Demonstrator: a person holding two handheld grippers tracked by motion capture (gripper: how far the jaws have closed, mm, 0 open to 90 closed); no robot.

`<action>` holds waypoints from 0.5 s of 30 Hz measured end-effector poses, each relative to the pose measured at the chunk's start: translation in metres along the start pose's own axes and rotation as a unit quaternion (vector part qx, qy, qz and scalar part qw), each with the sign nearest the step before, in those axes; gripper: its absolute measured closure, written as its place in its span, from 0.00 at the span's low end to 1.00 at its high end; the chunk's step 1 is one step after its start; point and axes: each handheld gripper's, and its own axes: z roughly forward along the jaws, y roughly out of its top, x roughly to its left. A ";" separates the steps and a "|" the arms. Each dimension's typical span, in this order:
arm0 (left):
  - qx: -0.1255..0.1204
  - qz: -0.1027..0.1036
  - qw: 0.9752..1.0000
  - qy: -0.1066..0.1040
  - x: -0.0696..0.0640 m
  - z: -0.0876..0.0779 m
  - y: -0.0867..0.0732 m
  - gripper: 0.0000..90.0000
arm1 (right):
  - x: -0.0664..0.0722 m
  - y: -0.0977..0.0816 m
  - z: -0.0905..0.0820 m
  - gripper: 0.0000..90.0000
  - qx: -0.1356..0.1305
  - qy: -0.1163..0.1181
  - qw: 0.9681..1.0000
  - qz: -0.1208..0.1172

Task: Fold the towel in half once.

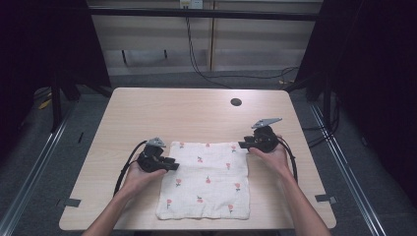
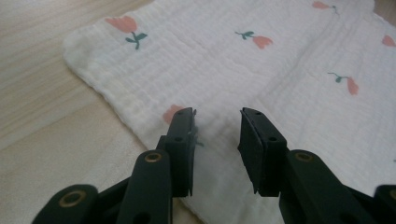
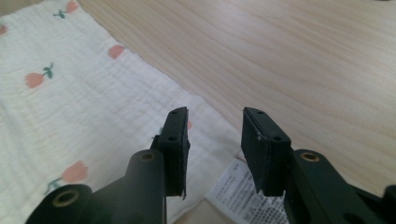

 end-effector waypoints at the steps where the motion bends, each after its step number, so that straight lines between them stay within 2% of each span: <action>1: -0.003 -0.003 1.000 -0.001 0.000 -0.001 0.000 0.71 | -0.003 -0.001 0.006 0.70 0.007 -0.001 1.000 0.003; 4: -0.012 -0.007 1.000 0.001 0.002 -0.006 -0.001 0.69 | -0.005 -0.002 0.012 0.69 0.017 -0.009 1.000 0.006; 7: -0.020 -0.016 0.999 0.021 0.006 -0.012 0.002 0.62 | -0.007 0.000 0.013 0.70 0.015 -0.010 1.000 0.015; 8: -0.020 -0.016 0.999 0.021 0.006 -0.012 0.002 0.61 | -0.008 0.001 0.014 0.70 0.019 -0.016 1.000 0.018; 9: -0.028 -0.019 0.999 0.015 0.009 -0.014 0.004 0.61 | -0.010 0.001 0.015 0.71 0.017 -0.012 1.000 0.021; 12: -0.034 -0.016 0.999 0.017 0.013 -0.017 0.007 0.66 | -0.012 0.001 0.016 0.73 0.026 -0.013 0.999 0.023; 13: -0.040 -0.019 0.999 0.023 0.018 -0.019 0.010 0.65 | -0.013 0.001 0.018 0.73 0.032 -0.012 0.999 0.026; 14: -0.040 -0.019 0.999 0.023 0.018 -0.019 0.010 0.65 | -0.013 0.001 0.018 0.73 0.032 -0.012 0.999 0.026; 15: -0.051 -0.027 0.998 0.020 0.024 -0.021 0.012 0.65 | -0.014 -0.002 0.021 0.74 0.039 -0.008 0.999 0.026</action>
